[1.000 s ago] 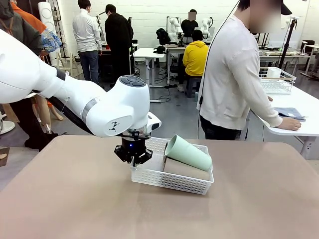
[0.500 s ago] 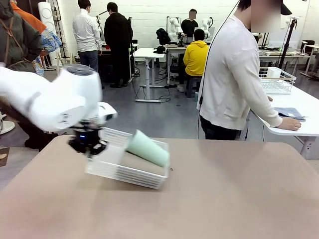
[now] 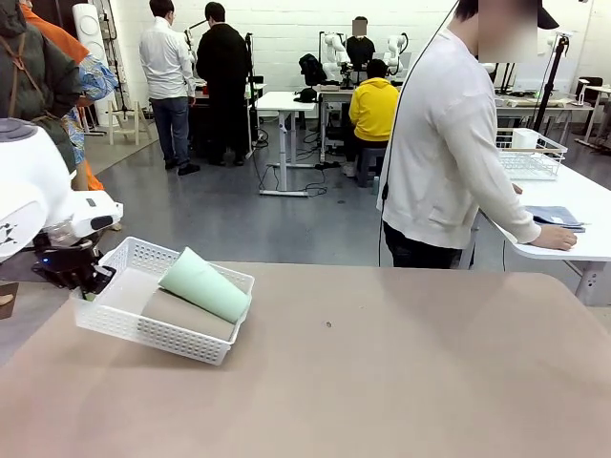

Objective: Clean and organize the cups into the basket.
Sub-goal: Move the Organizing basket back to the left side of the table.

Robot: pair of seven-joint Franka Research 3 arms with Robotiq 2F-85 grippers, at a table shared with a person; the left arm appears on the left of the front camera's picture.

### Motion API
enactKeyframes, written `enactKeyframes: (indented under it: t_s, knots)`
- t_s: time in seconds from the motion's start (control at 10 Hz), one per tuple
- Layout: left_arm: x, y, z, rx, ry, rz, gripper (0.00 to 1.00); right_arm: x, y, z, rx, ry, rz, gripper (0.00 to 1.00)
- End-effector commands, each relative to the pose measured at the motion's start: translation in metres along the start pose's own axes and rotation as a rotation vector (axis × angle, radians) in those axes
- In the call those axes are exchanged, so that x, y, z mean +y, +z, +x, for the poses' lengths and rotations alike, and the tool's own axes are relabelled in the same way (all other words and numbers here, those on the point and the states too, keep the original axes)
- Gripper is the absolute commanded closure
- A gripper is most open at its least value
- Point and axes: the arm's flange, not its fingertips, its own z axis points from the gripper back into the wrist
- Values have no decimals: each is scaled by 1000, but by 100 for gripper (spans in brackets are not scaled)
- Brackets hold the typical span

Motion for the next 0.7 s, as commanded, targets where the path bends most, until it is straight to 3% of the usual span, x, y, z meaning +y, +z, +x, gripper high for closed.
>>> enactKeyframes:
  t_s: [0.0,0.4,0.6]
  knots:
    - [21,-19,-19,-24,-27,-77,95,2,-3,0,-2,-7,-13,0]
    - [63,-35,-35,9,54,-110,95,2,-3,0,-2,-7,-13,0]
    - [76,-43,-36,78,113,-65,95,2,-3,0,-2,-7,-13,0]
